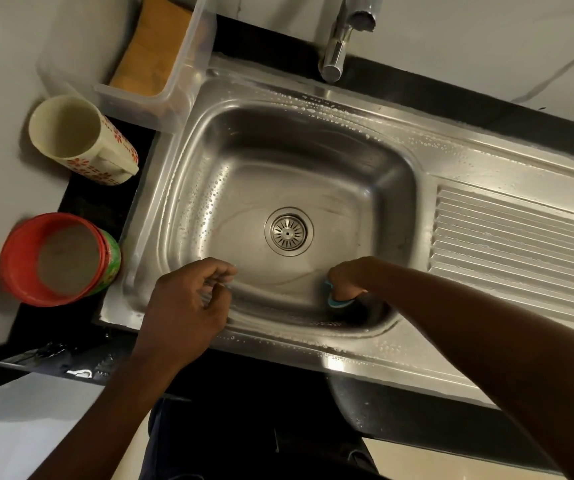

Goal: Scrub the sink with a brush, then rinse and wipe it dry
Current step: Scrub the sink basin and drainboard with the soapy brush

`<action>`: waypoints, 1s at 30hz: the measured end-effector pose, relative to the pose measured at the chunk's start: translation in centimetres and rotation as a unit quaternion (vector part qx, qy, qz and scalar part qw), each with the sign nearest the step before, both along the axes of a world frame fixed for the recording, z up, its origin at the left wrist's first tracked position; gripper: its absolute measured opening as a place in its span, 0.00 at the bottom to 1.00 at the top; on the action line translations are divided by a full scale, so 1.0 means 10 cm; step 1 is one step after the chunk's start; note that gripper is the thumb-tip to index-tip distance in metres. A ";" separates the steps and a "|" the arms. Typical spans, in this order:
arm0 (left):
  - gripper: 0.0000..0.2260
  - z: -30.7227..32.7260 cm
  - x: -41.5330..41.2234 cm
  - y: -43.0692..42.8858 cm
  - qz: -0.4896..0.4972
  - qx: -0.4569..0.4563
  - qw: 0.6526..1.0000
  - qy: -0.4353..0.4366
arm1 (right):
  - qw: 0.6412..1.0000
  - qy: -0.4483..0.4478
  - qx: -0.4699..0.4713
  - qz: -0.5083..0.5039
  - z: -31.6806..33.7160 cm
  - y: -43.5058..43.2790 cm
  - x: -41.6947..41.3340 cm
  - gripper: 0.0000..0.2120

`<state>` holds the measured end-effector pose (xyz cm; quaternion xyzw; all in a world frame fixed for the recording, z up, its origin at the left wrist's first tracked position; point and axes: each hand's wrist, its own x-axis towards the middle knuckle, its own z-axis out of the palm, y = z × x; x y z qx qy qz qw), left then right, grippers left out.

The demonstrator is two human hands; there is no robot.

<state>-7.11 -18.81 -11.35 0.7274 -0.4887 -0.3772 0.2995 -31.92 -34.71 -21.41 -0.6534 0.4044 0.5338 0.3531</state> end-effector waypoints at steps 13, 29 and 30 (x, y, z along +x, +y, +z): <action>0.13 0.00 -0.01 0.02 0.018 0.001 1.000 0.014 | 0.989 0.104 0.101 0.027 0.34 -0.38 0.00 0.12; 0.14 0.02 0.04 0.06 0.047 0.014 0.998 0.035 | 0.951 0.118 -0.047 0.282 0.43 -0.44 0.27 0.12; 0.14 0.02 0.03 0.06 0.050 0.014 0.998 0.038 | 0.936 0.138 -0.070 0.317 0.50 -0.53 0.32 0.12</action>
